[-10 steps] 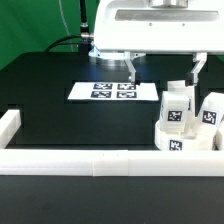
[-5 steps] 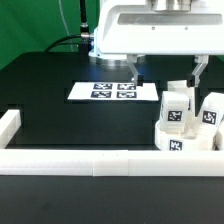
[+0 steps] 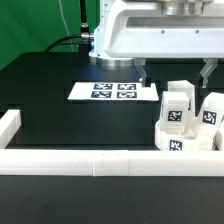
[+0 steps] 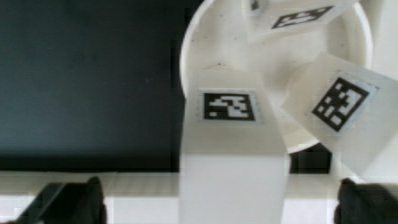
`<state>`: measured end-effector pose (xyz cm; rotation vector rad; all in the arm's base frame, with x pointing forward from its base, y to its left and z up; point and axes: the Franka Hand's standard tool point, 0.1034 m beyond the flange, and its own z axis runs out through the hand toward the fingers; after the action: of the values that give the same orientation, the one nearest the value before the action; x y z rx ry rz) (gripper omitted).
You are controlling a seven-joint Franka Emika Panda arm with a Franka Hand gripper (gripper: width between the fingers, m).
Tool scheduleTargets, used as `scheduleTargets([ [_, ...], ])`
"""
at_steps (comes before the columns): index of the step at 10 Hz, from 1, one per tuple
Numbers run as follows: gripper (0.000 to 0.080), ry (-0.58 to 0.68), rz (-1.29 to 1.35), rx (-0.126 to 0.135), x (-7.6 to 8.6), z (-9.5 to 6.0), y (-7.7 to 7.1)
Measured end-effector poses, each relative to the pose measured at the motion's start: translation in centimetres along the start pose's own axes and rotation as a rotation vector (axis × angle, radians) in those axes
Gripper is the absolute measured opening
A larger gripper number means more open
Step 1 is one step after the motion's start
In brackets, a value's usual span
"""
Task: Assemble stool
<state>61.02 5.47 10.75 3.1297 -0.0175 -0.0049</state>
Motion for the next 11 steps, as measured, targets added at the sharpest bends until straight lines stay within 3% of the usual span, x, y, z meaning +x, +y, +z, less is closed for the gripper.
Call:
scheduleTargets([
  [3,0.0649,0.003,0.005,0.0,0.0,0.1,-0.1],
  [5,0.0649,0.015,0.012,0.009,-0.4,0.9,-1.0],
  [10,0.0649,0.057,0.0,0.0,0.2,1.6,-0.9],
  [11,0.0495,0.057,0.002,0.0,0.2,1.7,-0.8],
])
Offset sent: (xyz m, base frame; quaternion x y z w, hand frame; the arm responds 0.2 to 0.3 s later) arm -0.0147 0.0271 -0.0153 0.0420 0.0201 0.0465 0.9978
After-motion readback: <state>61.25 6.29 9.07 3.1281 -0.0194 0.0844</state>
